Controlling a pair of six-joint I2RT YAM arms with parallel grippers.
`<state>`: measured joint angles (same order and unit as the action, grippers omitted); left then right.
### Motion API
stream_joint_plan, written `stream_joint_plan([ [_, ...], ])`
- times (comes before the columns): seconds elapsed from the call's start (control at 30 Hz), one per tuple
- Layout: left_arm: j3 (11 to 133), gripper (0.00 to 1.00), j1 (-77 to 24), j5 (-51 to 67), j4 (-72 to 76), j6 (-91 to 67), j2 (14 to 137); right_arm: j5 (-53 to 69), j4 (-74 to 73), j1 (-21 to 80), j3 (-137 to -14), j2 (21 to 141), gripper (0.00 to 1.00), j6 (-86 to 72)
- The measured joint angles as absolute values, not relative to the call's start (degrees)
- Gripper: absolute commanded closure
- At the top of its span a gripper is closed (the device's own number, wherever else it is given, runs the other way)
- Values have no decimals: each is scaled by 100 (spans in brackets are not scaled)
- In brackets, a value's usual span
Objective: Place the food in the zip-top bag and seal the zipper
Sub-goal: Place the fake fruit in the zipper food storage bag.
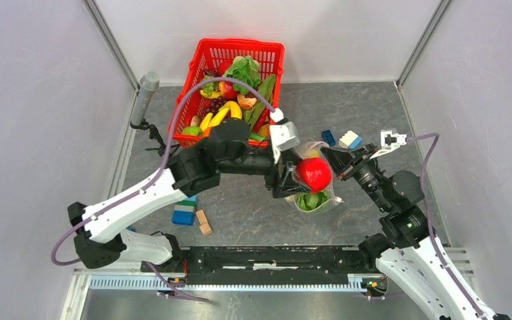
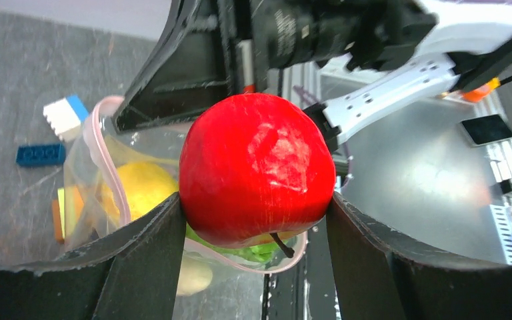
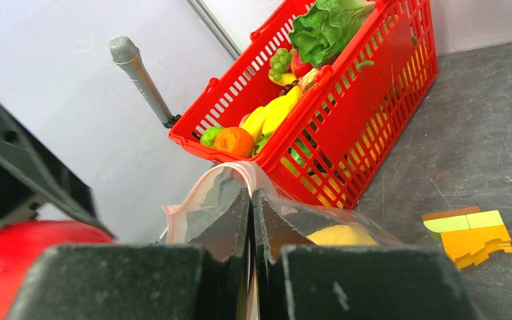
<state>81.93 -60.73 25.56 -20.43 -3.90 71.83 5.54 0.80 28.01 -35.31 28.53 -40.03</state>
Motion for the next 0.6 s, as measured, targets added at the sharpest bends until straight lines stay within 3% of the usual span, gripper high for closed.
stream_joint_plan([
  [0.3, 8490, 49, -6565, 1227, -2740, -5, 8001, 530, 69, 2801, -3531, 2799, 94, -4023],
  [0.6, 8715, 43, -6674, -1155, -3256, 395, 8307, 416, -126, 2801, -3531, 2589, 94, -3986],
])
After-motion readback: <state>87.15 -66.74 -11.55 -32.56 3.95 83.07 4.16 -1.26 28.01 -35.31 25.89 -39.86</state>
